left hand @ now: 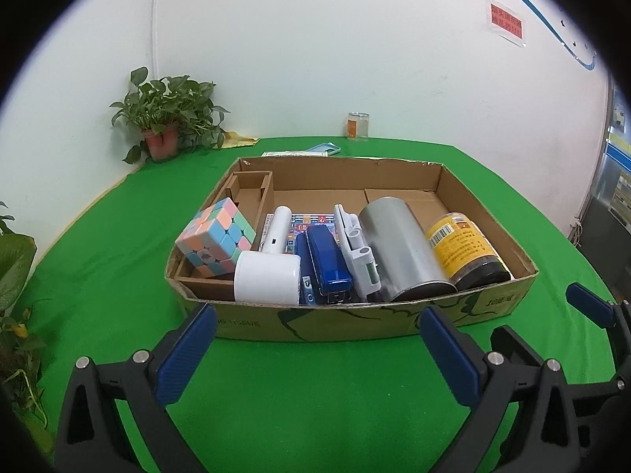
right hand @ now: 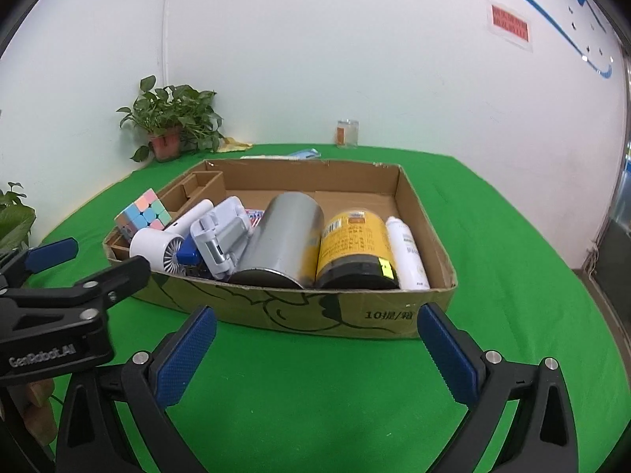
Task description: Organize rigid objects
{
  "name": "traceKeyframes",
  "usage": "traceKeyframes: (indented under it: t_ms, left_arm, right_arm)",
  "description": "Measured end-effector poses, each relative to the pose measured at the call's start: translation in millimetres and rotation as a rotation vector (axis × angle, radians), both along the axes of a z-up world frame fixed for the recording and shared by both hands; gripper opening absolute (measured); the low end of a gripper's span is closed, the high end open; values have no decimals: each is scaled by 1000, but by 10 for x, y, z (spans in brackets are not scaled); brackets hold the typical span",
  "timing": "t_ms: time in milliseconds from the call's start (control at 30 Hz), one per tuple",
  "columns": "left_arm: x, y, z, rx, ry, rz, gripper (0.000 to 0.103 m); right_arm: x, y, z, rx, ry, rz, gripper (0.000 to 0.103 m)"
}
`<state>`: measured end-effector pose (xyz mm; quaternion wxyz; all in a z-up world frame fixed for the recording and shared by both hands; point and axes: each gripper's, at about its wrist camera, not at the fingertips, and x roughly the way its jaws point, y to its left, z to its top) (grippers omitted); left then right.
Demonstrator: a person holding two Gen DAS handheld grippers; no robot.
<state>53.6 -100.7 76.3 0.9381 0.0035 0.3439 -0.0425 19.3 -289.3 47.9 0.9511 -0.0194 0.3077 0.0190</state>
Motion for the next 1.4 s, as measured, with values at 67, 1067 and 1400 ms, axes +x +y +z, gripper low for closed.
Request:
traceKeyframes:
  t_ms: [67,1067,1400]
  left_arm:
    - [1,-6,-11,3,2,5,102]
    - [54,-6,-83,11,58,17,102]
    - [21,-3,-73,19,34,10,102]
  right_arm:
    - [-6,23,7,-15,-7,-2,102]
    - [35,62,-57,-19,33,-33,102]
    - [27,74,-73,-14,49,-50,102]
